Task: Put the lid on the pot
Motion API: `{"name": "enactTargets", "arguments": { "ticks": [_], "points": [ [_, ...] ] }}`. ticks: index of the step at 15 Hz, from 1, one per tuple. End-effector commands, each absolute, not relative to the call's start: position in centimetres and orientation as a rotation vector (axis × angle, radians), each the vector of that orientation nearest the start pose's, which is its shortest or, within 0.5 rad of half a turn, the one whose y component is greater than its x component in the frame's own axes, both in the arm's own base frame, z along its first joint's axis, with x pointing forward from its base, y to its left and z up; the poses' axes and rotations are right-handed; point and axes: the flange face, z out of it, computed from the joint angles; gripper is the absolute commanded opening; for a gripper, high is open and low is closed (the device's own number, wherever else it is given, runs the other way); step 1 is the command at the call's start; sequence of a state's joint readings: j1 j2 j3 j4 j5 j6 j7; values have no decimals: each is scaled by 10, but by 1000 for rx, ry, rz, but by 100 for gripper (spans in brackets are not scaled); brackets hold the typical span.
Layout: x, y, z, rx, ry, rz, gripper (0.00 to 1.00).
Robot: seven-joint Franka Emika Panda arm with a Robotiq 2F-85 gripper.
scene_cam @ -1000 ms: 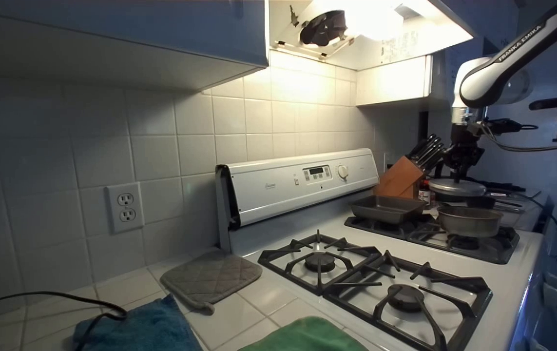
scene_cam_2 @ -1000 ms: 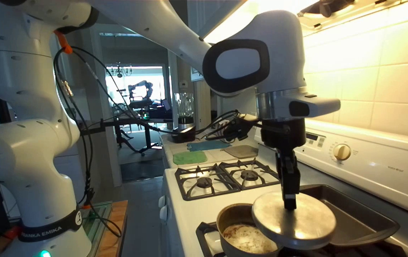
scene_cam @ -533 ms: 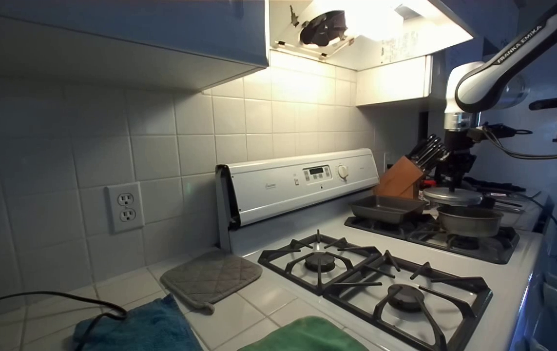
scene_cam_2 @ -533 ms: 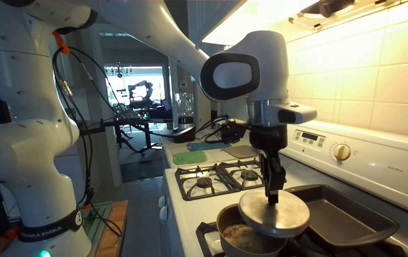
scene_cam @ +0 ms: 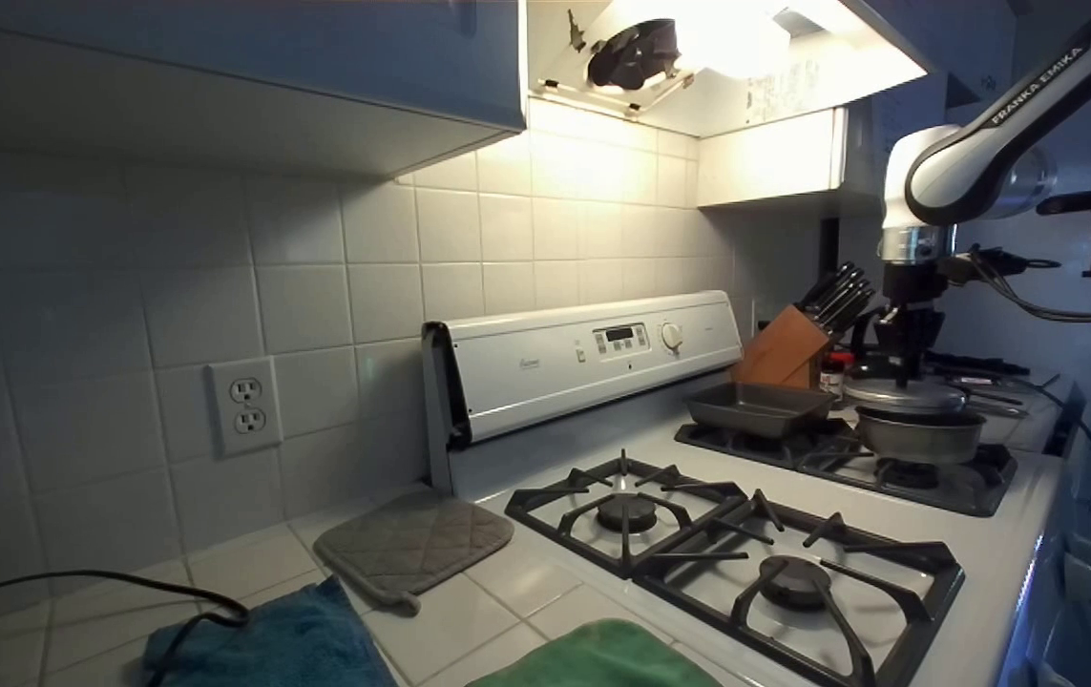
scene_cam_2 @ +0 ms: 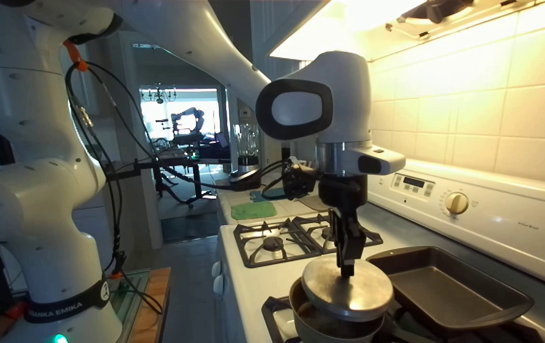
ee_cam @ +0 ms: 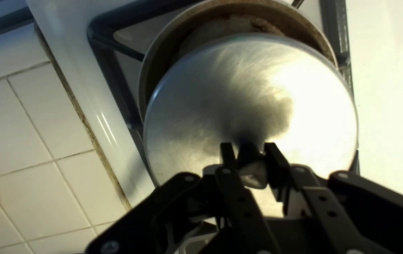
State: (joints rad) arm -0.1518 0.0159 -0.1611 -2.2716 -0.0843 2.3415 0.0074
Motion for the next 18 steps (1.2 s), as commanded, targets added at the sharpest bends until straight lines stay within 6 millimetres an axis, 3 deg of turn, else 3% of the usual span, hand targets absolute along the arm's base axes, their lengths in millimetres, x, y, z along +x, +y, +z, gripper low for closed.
{"name": "enactTargets", "arguments": {
  "ticks": [1, 18],
  "points": [
    [475, -159, 362, -3196, 362, -91, 6],
    [472, -167, 352, -3195, 379, -133, 6]
  ]
}}
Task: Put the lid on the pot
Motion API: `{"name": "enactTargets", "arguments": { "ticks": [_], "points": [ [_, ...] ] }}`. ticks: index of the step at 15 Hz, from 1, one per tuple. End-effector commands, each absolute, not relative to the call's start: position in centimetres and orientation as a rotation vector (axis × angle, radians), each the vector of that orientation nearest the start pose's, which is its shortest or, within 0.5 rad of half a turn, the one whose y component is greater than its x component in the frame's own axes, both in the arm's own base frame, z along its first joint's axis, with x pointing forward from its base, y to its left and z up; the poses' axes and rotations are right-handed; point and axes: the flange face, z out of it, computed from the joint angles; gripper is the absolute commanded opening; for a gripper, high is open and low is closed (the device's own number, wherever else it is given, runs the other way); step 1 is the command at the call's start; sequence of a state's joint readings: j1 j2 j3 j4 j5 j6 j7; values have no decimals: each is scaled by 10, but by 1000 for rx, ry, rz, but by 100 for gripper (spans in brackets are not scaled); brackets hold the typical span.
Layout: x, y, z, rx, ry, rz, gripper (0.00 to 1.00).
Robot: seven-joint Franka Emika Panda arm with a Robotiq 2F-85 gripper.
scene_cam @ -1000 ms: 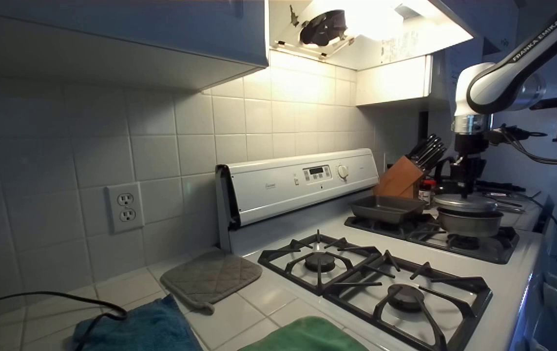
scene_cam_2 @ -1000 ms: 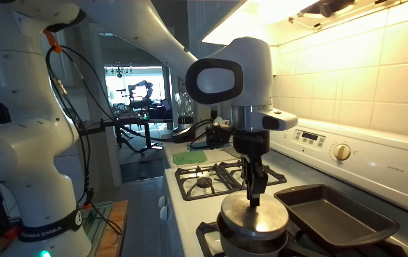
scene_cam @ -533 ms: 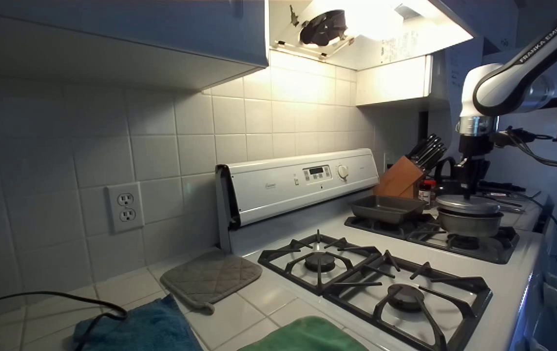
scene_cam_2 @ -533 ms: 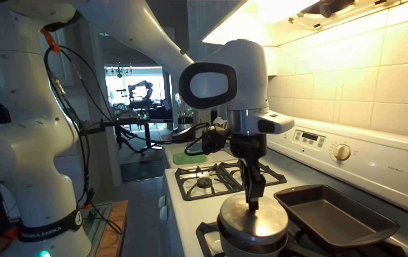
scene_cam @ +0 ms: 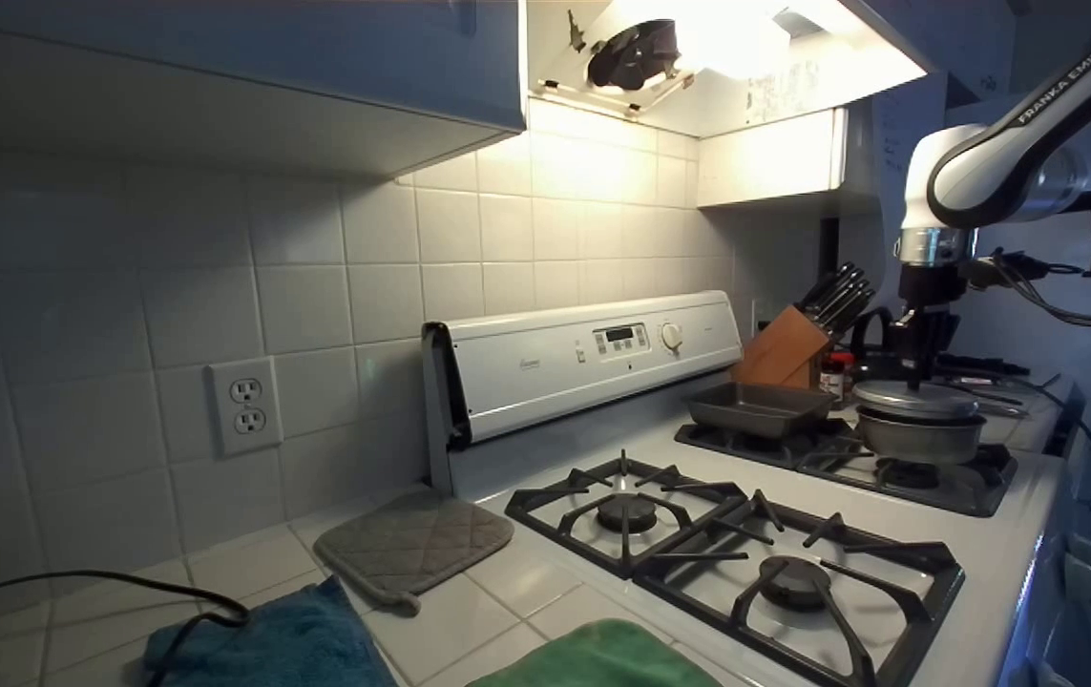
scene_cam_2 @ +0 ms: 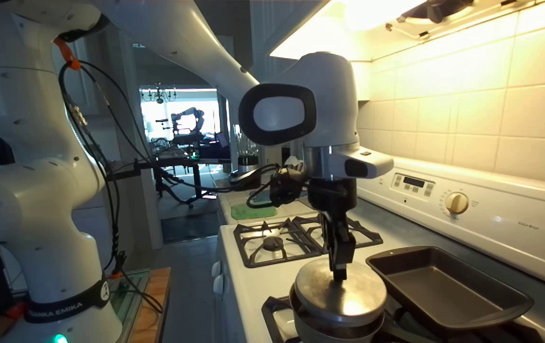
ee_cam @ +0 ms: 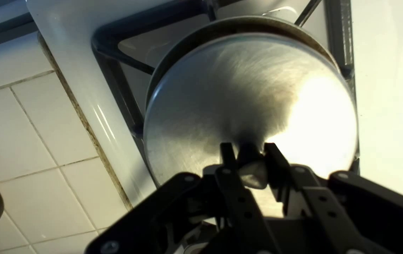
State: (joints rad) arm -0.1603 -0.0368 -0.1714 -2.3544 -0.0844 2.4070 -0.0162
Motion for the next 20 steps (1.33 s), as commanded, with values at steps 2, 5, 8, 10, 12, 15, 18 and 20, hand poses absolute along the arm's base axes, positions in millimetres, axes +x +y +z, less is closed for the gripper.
{"name": "enactTargets", "arguments": {
  "ticks": [2, 5, 8, 10, 12, 15, 18, 20],
  "points": [
    [472, -168, 348, -3196, 381, -121, 6],
    [472, -168, 345, -3196, 383, -115, 6],
    [471, -169, 342, -3195, 387, -107, 6],
    [471, -169, 341, -3195, 386, -104, 6],
    [471, -170, 339, -3193, 389, -99, 6],
    [471, -171, 337, -3193, 392, -93, 6],
    [471, -171, 336, -3193, 394, -87, 6],
    [472, -171, 335, -3193, 395, -88, 6]
  ]
}}
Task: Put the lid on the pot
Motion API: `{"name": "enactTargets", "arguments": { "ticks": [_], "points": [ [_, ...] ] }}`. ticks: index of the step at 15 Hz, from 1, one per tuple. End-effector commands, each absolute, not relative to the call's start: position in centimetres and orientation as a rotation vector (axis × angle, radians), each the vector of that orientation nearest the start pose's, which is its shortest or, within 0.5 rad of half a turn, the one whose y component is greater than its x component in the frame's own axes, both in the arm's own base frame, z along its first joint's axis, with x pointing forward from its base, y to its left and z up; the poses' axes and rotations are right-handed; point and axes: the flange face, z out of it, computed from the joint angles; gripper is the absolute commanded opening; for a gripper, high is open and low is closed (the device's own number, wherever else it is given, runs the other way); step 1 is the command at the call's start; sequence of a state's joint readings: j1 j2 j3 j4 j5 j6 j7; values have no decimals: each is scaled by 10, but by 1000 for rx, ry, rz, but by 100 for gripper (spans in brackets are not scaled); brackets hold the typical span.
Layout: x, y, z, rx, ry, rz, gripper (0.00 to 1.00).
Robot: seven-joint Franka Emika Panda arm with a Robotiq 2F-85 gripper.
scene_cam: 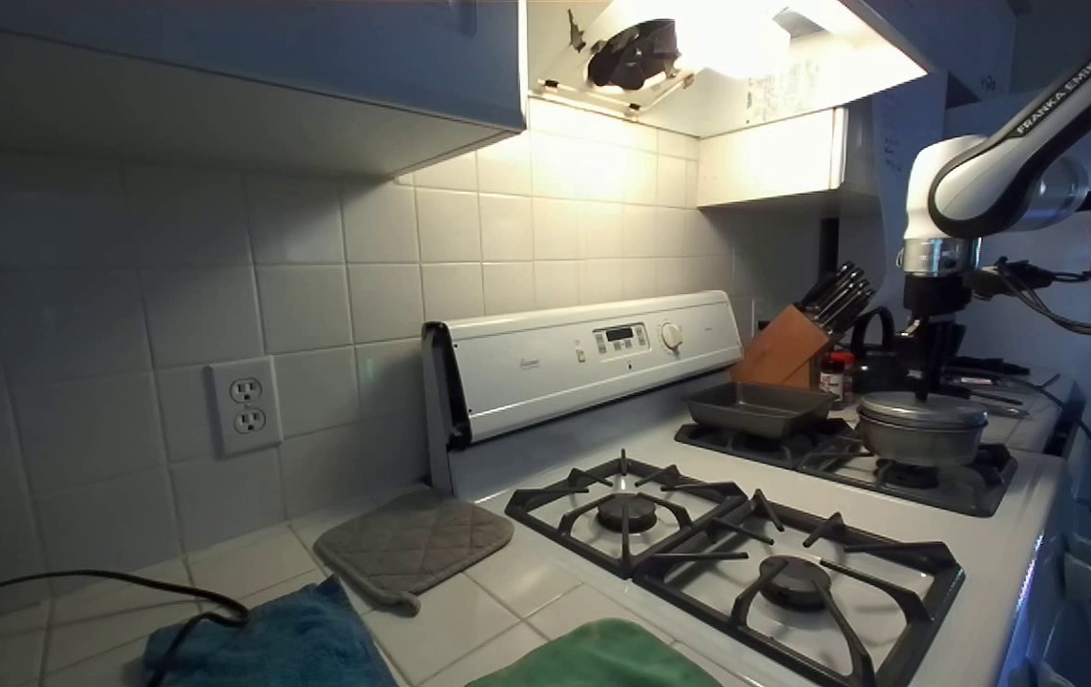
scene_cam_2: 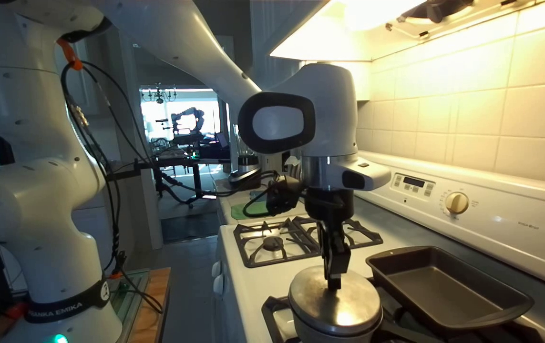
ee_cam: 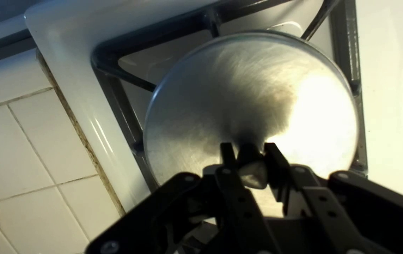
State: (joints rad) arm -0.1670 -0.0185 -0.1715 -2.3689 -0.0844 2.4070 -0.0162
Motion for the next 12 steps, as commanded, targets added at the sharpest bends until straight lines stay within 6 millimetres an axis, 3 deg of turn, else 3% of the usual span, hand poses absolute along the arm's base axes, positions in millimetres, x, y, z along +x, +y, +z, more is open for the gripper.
{"name": "enactTargets", "arguments": {
  "ticks": [1, 12],
  "points": [
    [472, -171, 335, -3192, 396, -88, 6],
    [475, -173, 339, -3191, 404, -151, 6]
  ]
}}
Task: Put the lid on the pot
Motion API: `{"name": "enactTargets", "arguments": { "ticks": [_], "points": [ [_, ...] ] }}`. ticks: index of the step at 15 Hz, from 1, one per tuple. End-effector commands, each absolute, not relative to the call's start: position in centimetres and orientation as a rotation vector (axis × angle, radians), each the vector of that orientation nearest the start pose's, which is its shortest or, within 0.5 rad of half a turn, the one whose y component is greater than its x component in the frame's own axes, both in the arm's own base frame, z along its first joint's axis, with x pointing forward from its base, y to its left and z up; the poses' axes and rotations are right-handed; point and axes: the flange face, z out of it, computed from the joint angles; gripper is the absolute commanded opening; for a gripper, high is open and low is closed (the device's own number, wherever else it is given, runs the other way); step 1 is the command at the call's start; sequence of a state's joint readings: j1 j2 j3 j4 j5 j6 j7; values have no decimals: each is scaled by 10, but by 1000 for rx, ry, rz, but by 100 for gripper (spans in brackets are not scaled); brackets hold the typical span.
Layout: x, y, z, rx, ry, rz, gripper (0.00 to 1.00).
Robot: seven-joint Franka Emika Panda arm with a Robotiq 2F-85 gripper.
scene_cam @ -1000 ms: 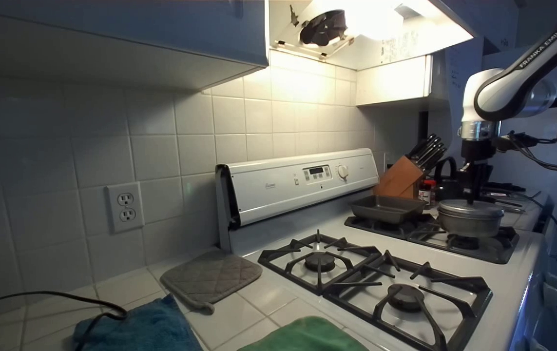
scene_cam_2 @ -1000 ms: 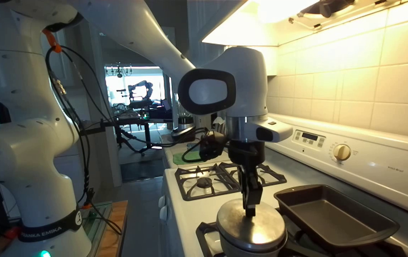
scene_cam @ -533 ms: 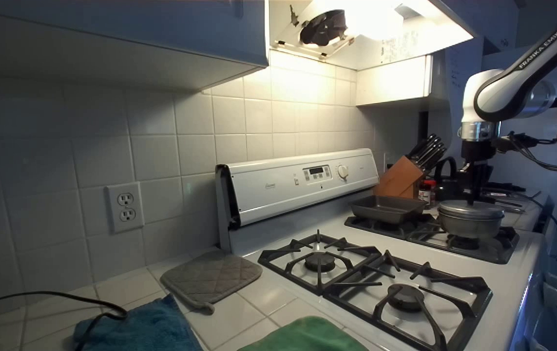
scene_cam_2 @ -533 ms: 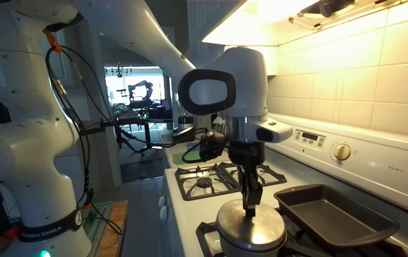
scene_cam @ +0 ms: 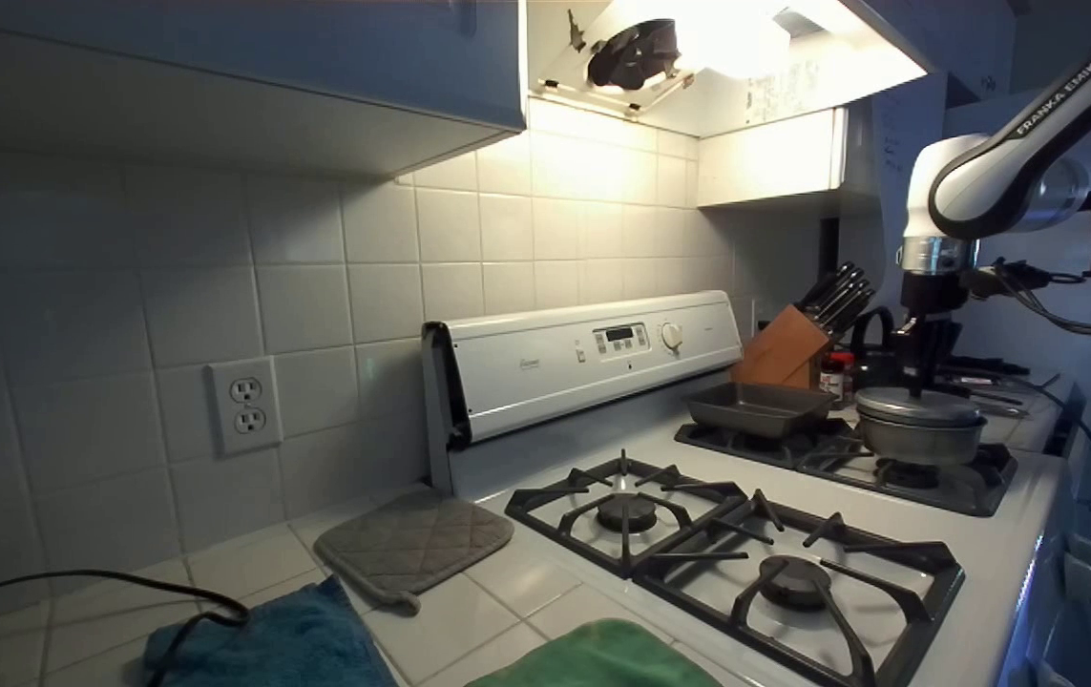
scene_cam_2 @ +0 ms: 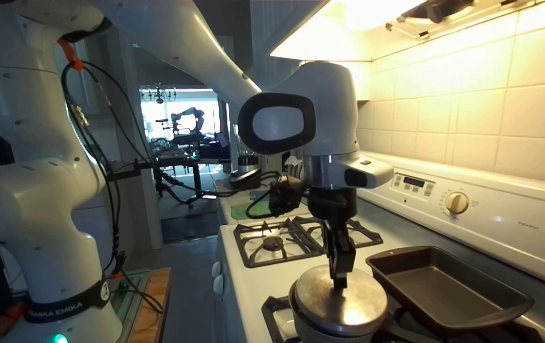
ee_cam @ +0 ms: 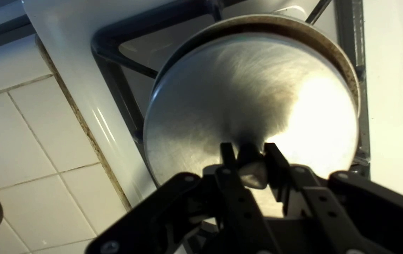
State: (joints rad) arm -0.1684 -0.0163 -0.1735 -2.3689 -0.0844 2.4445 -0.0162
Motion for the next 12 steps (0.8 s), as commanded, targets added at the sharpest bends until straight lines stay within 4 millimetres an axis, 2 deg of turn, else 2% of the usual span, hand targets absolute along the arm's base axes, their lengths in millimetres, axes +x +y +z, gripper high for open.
{"name": "enactTargets", "arguments": {
  "ticks": [1, 12],
  "points": [
    [475, -173, 339, -3191, 402, -150, 6],
    [473, -170, 339, -3196, 382, -139, 6]
  ]
}}
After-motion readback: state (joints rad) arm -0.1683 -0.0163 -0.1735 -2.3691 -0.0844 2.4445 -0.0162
